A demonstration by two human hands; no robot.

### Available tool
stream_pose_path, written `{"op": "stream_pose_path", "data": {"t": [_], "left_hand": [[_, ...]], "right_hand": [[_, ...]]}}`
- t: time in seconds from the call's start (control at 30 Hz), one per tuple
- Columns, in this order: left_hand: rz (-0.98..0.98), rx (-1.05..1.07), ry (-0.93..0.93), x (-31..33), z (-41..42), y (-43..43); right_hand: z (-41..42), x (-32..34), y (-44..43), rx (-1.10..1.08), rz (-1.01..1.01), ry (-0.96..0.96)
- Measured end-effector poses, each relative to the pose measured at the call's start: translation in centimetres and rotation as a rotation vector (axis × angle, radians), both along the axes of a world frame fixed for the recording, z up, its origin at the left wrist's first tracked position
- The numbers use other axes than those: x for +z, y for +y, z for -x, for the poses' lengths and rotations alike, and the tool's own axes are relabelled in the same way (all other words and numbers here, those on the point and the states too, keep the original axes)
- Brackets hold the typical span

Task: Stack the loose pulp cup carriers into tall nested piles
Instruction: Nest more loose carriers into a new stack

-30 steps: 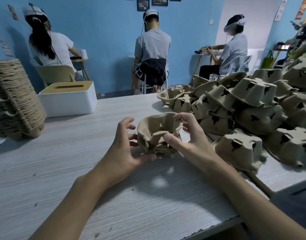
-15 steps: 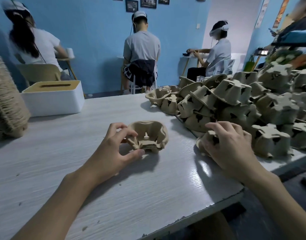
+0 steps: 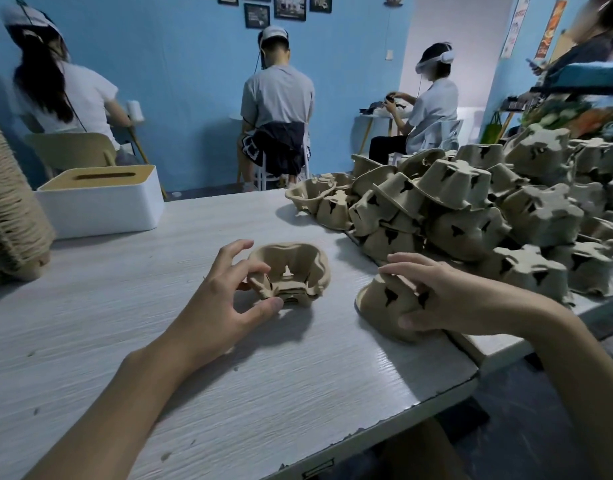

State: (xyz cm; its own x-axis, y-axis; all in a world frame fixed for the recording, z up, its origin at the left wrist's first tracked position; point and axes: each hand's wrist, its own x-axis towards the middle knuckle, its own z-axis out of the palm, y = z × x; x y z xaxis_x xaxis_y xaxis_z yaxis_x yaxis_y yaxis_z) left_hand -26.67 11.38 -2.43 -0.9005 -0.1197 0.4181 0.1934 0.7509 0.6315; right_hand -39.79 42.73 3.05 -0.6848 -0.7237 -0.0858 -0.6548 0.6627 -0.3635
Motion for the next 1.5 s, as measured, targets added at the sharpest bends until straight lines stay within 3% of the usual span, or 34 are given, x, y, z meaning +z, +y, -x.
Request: {"op": "stream_pose_path", "data": {"t": [0.17,0.3,0.4,0.63,1.03,1.27,1.4,1.5], "left_hand": [[0.005,-0.006,0.018,-0.1,0.1,0.0],[-0.012,-0.005,0.005,-0.1,0.2,0.0],[-0.013,0.001,0.006,-0.1,0.2,0.0],[0.005,0.036,0.003,0.0,0.2,-0.4],[0.009,0.059,-0.013,0.2,0.2,-0.2],[0.012,0.107,-0.021,0.5,0.0,-0.3],[0.029,0.136,-0.012,0.4,0.2,-0.5],[0.039,0.153,-0.019,0.4,0.3,-0.6]], "right_hand": [[0.4,-0.8,-2.4,-0.099,0.231,0.088],[0.1,-1.3,-3.6,-0.147,0.171,0.226],[0.2,-1.0,-3.8,-0.117,0.242,0.213],[0.1,-2.6,-5.9,-0.232,0.908,0.060],[-0.8,-3.4,-6.1,-0.088,0.690,0.001],[-0.7,-3.8,-7.1,-0.194,0.875,0.079],[-0.7,-3.3,-8.5,-0.166,1.169,-0.089],[-0.6,-2.7,-10.8,-0.086,1.212,-0.193]]}}
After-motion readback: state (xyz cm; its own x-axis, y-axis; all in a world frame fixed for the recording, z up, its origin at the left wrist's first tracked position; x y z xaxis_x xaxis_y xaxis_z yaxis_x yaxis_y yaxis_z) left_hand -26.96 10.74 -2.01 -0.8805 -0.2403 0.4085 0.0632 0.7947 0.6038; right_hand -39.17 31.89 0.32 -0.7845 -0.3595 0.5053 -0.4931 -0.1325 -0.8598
